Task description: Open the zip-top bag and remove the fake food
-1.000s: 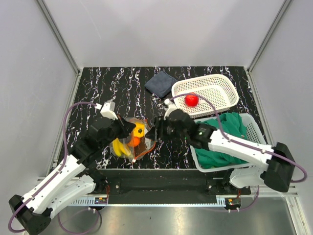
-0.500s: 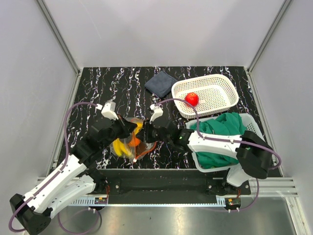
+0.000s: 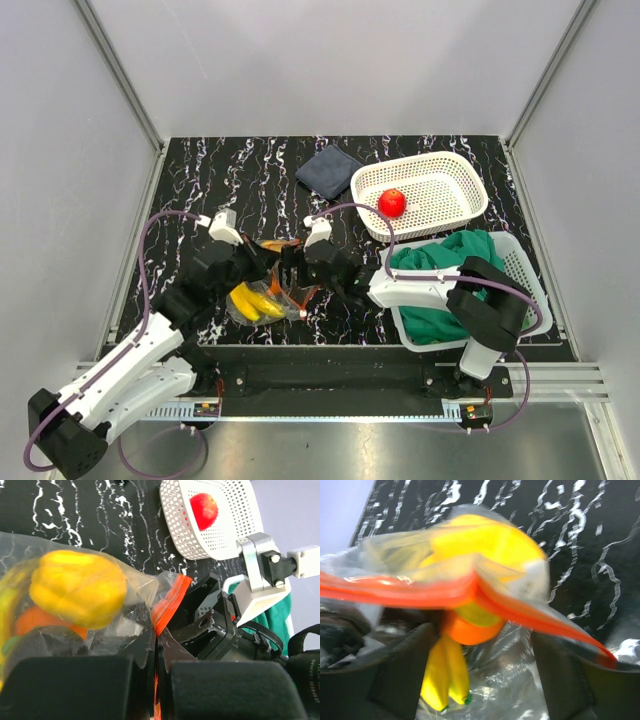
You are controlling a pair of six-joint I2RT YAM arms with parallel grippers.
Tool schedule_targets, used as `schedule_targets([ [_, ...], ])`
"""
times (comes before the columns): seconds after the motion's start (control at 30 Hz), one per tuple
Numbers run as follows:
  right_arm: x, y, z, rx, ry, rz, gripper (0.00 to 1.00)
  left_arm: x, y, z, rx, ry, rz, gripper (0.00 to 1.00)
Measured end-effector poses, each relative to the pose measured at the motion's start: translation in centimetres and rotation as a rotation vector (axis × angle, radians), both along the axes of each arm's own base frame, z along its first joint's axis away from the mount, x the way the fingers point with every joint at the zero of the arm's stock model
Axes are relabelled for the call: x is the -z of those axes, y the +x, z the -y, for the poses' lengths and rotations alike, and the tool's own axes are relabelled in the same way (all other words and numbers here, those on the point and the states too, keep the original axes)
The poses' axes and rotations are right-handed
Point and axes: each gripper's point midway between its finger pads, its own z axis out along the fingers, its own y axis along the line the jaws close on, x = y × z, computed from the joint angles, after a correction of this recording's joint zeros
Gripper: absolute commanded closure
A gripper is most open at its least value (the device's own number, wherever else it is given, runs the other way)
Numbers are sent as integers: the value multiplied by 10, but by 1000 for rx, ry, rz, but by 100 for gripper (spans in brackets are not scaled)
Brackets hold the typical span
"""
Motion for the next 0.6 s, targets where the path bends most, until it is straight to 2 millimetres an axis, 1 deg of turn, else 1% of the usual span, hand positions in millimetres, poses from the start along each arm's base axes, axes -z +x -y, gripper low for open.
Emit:
schedule_targets([
  [0.1, 7, 7, 5, 14, -17, 10, 0, 5, 5, -2, -20, 16, -9, 100],
  [0.3, 18, 18, 5, -3, 8, 13, 0, 13, 10, -2, -35, 35, -27, 100],
  [0.47, 19, 17, -1, -66, 79, 32, 0, 16, 11, 1, -28, 35, -38, 100],
  [0.6, 17, 15, -10, -115, 126, 62, 0, 19, 12, 1, -29, 41, -44, 100],
])
